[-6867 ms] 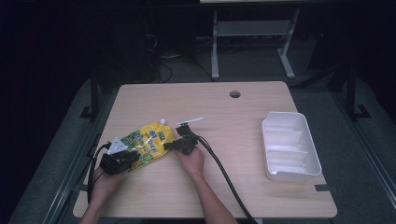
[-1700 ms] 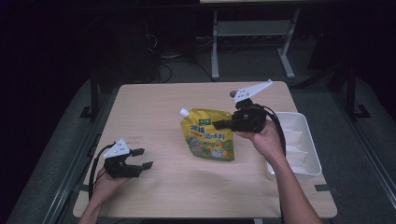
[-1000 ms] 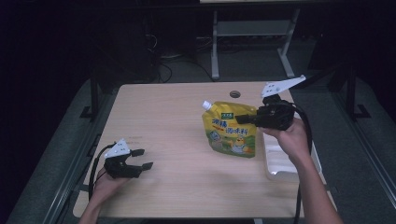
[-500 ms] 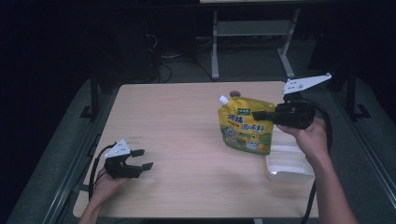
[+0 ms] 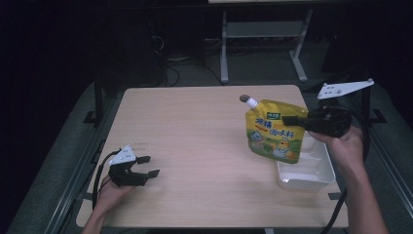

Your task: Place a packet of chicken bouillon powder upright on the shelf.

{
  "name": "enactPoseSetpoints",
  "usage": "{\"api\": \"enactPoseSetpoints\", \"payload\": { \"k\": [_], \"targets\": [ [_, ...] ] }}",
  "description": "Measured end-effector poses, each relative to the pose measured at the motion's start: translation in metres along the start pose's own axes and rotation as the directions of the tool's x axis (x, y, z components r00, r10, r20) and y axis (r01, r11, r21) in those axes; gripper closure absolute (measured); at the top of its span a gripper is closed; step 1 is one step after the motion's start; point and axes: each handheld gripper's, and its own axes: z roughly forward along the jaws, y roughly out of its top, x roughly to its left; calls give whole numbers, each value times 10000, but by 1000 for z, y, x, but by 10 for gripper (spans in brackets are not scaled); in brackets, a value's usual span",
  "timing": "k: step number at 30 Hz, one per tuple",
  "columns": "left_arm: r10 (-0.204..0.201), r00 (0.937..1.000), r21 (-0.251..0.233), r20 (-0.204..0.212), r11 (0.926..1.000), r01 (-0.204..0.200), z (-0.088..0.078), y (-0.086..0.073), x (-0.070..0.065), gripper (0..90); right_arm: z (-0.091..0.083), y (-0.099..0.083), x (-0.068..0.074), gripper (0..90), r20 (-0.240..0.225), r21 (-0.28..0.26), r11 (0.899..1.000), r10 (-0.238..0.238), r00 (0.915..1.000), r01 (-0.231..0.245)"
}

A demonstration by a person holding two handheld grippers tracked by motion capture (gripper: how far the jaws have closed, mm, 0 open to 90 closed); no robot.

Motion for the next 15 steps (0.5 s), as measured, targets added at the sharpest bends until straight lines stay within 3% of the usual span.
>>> {"api": "enactPoseSetpoints", "payload": {
  "k": [15],
  "targets": [
    [-40, 10000, 6, 3, 10000, 40, 1, -1, 1, 314, -30, -23, -14, 898, 555, -181, 9986, 500, 9972, -490]
  ]
}}
